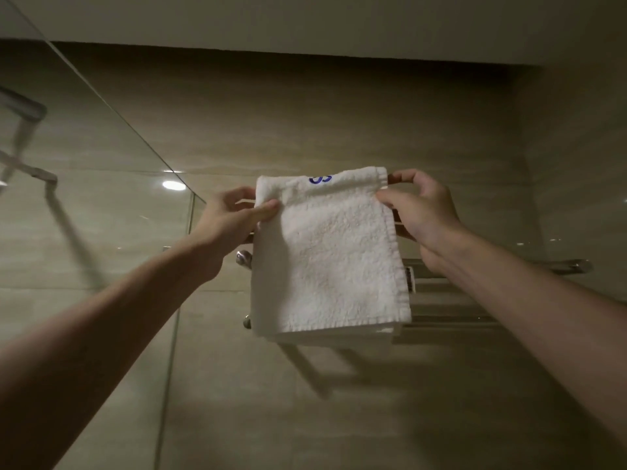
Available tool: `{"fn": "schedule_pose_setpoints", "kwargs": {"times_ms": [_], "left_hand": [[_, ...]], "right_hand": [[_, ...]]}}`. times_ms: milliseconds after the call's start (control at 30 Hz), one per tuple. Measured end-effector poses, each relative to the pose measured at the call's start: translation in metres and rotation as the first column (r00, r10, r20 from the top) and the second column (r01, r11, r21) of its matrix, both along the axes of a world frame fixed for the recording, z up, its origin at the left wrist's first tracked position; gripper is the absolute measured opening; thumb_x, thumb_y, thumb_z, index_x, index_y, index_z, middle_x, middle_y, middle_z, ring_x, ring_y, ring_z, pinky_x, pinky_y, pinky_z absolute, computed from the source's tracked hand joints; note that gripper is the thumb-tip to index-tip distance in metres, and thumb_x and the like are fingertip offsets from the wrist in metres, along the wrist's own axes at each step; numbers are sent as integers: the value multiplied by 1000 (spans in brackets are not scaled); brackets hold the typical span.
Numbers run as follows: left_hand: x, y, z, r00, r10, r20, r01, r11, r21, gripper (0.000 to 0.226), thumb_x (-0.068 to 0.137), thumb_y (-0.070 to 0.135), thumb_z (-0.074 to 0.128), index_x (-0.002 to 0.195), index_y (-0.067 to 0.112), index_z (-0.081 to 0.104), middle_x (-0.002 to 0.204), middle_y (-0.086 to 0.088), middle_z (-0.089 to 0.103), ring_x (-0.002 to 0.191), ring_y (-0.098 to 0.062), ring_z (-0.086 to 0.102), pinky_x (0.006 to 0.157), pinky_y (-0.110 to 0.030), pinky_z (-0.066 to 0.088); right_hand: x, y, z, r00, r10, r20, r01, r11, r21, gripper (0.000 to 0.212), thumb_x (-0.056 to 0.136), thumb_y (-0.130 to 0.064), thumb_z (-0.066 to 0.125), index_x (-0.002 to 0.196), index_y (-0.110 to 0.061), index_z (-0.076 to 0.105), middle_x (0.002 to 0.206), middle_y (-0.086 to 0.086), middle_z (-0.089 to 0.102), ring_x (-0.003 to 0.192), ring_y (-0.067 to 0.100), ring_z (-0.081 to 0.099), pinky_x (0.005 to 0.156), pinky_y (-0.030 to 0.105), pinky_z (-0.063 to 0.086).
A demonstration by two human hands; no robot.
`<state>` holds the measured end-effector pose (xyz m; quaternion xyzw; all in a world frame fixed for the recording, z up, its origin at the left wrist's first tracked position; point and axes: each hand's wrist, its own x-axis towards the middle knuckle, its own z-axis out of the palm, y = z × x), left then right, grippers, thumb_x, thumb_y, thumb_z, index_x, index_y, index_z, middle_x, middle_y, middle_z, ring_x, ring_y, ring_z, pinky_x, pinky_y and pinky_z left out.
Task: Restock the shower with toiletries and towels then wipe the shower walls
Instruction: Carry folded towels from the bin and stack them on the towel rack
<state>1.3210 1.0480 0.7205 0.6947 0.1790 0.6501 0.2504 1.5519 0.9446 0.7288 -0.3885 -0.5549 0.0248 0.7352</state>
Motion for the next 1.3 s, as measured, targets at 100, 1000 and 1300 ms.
{"fn": "schedule_pose_setpoints", "kwargs": {"times_ms": [100, 1000, 1300], "left_hand": [[0, 26, 15, 1000, 24, 6, -25, 999, 23, 27, 89, 27, 75, 113, 15, 69, 106, -8, 75, 91, -18, 73, 76, -31, 60], [11, 120, 66, 968, 239, -75, -241, 970, -16, 33, 88, 27, 77, 114, 11, 62, 89, -2, 65, 72, -11, 65, 44, -18, 48], [14, 155, 56, 940, 277, -197, -303, 945, -118, 42, 89, 29, 76, 117, 0, 65, 87, -8, 68, 66, -14, 62, 38, -17, 46]], "right_hand": [[-4, 30, 16, 999, 8, -45, -9, 1000, -4, 26, 84, -7, 70, 107, -20, 66, 100, 9, 75, 91, 24, 74, 81, 47, 60], [0, 136, 64, 991, -84, 103, 105, 971, -213, 75, 77, 10, 73, 142, -17, 48, 114, 9, 63, 95, 24, 70, 82, 42, 62], [0, 181, 65, 879, -332, 342, 427, 868, -255, 38, 78, -7, 81, 113, -7, 67, 107, 9, 67, 99, 24, 65, 85, 33, 55]]}}
